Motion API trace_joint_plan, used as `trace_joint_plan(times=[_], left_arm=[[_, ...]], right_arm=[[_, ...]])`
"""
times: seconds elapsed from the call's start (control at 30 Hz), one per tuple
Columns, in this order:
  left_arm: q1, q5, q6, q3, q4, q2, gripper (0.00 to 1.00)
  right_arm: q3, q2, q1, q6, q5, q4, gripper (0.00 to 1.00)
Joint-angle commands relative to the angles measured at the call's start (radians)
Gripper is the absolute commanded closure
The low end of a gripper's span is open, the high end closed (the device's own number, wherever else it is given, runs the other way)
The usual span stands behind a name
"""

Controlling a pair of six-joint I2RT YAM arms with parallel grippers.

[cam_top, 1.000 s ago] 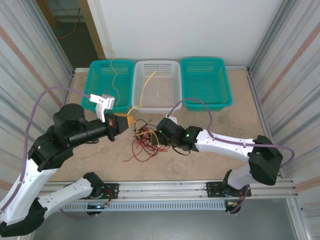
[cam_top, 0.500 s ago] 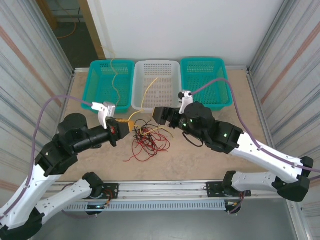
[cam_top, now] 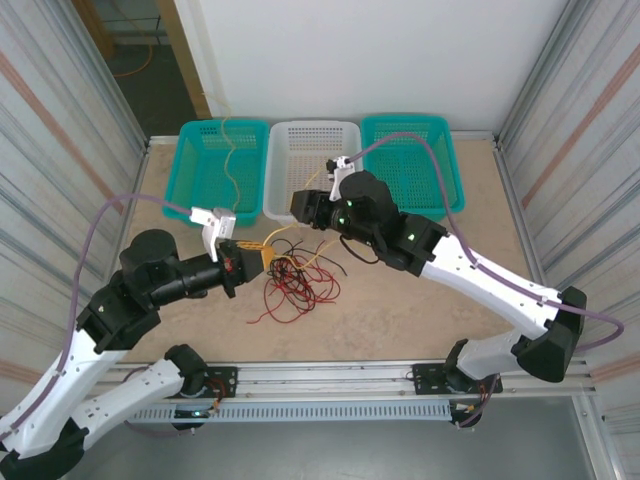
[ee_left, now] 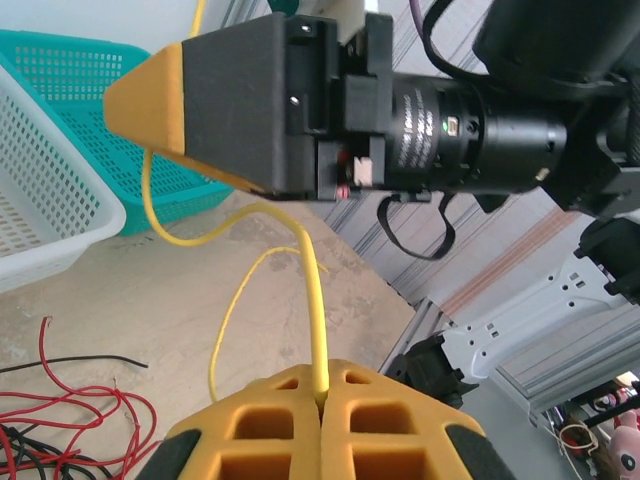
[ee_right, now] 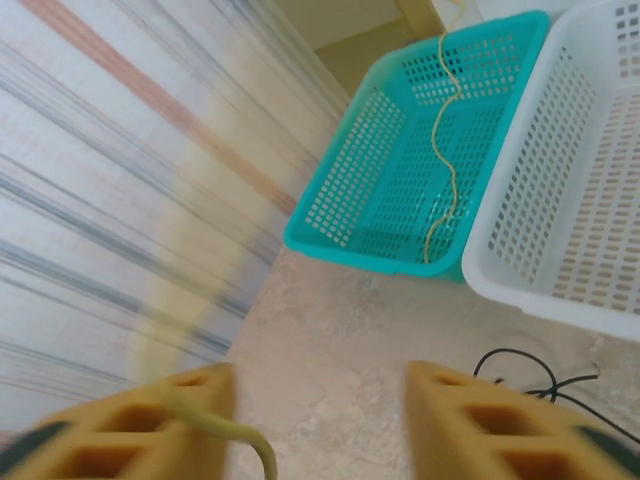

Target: Untangle the cables

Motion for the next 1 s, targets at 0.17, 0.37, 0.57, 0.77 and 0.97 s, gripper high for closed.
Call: trace_joint_plan(times=[0.17, 0.37, 0.57, 0.77, 0.97], left_arm=[[0.01, -0.152, 0.035, 0.0, -0.106, 0.003, 1.0], [0.01, -0.254, 0.039, 0.017, -0.216, 0.075, 1.0], [0.011, -0.239, 0.038, 0.045, -0.152, 0.134, 1.0], [0.119, -0.239, 0.056, 0.175, -0.142, 0.187, 1.0], [0.361, -0.258, 0.066, 0.264, -0.111, 0.253, 1.0]], right_arm=[[0.026, -0.079, -0.165, 0.013, -0.011, -0.038, 1.0], [-0.022, -0.177, -0.266, 0.061, -0.111, -0.007, 1.0], [-0.035, -0.19, -0.223, 0.048, -0.123, -0.047, 0.65], [-0.122, -0.314, -0.238, 0.077, 0.038, -0.195, 0.43], [-0.272, -0.464, -0.286, 0.148, 0.042, -0.249, 0.37]])
